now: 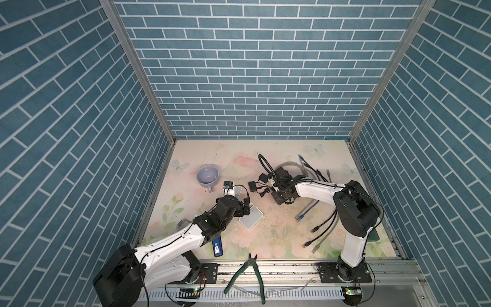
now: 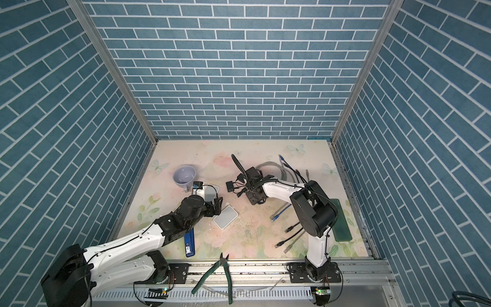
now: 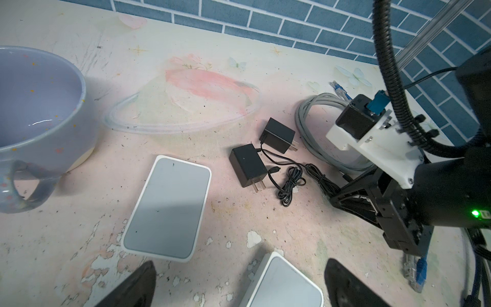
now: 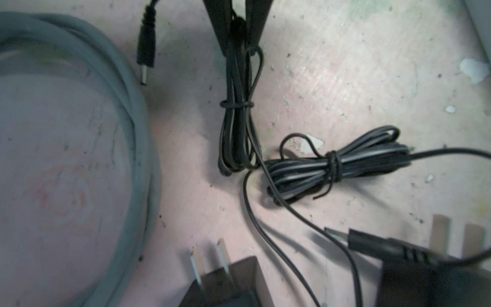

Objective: Insert the plug into the switch port

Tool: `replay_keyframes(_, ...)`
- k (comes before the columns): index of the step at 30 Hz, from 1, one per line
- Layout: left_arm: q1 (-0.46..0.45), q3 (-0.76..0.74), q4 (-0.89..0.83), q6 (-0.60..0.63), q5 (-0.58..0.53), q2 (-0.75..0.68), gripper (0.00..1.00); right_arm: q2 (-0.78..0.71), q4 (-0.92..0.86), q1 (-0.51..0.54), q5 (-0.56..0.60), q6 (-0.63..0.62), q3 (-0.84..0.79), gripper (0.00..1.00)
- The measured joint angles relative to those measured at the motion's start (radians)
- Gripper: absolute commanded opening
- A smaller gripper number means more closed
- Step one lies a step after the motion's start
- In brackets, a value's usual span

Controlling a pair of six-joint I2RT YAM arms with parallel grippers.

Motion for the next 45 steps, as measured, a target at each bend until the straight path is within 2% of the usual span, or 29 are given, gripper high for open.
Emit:
replay_keyframes(8, 0.000, 0.000, 0.000, 0.002, -0.002, 0.016, 1.00, 0.000, -0.044, 0.000, -0.087, 0.084, 0.093, 0.00)
replay_keyframes(14, 0.000, 0.006, 0.003, 0.016, 0.008, 0.056, 1.00, -0.008, -0.048, -0.001, -0.205, 0.190, 0.130, 0.00)
replay_keyframes(21, -0.001, 0.099, 0.004, 0.026, 0.036, 0.143, 1.00, -0.040, 0.002, -0.001, -0.311, 0.249, 0.122, 0.00)
replay_keyframes(30, -0.001, 0.301, 0.019, -0.020, 0.100, 0.317, 0.96, -0.123, 0.103, -0.001, -0.347, 0.278, 0.031, 0.00)
replay_keyframes(37, -0.001, 0.341, 0.034, -0.080, 0.129, 0.388, 0.89, -0.173, 0.162, -0.001, -0.351, 0.285, -0.021, 0.00)
replay_keyframes(45, 0.003, 0.344, 0.049, -0.155, 0.108, 0.400, 0.82, -0.193, 0.210, -0.001, -0.357, 0.299, -0.043, 0.00)
